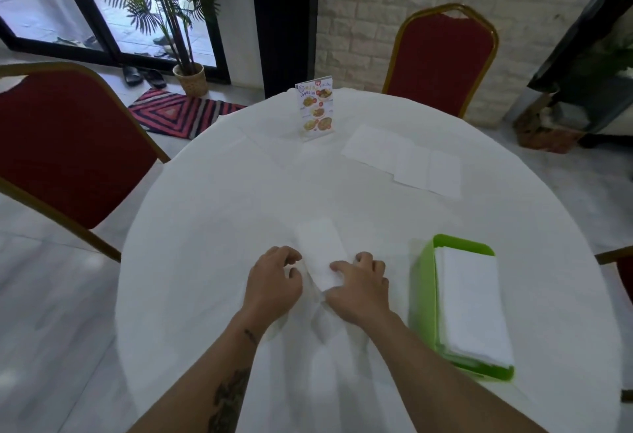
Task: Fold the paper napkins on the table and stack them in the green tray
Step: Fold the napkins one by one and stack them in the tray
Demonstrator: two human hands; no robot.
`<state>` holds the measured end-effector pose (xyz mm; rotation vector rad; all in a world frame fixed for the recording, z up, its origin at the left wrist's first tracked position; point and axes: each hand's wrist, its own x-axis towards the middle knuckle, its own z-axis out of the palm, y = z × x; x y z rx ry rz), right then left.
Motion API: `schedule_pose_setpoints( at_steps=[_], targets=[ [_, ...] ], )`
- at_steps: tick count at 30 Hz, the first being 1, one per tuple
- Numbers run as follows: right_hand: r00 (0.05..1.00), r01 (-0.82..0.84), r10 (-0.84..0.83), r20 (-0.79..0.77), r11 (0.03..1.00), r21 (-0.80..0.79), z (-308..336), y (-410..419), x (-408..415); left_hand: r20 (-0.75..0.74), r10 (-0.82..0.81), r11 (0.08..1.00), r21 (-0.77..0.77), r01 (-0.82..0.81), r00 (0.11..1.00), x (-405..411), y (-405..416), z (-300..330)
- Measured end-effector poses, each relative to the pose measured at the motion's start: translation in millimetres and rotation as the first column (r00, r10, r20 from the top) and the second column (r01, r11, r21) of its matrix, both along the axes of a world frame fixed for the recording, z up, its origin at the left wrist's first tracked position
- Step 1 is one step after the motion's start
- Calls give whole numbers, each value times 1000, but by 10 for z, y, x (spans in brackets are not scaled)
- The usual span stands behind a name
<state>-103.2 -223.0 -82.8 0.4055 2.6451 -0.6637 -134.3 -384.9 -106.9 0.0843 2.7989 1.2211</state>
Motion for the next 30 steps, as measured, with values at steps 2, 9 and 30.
schedule_pose_setpoints(
  at_steps=[2,9,30],
  targets=[
    [999,18,-17,28,999,-48,28,-37,43,25,-55,998,-33,55,998,29,27,7],
    [980,197,-201,19,937,-287,110,-73,-166,126,-238,922,-284,265,963,161,89,-45],
    [936,255,-334,-107,857,-448,259,2,-138,96,-160,978,-117,170,983,303,34,137]
  ],
)
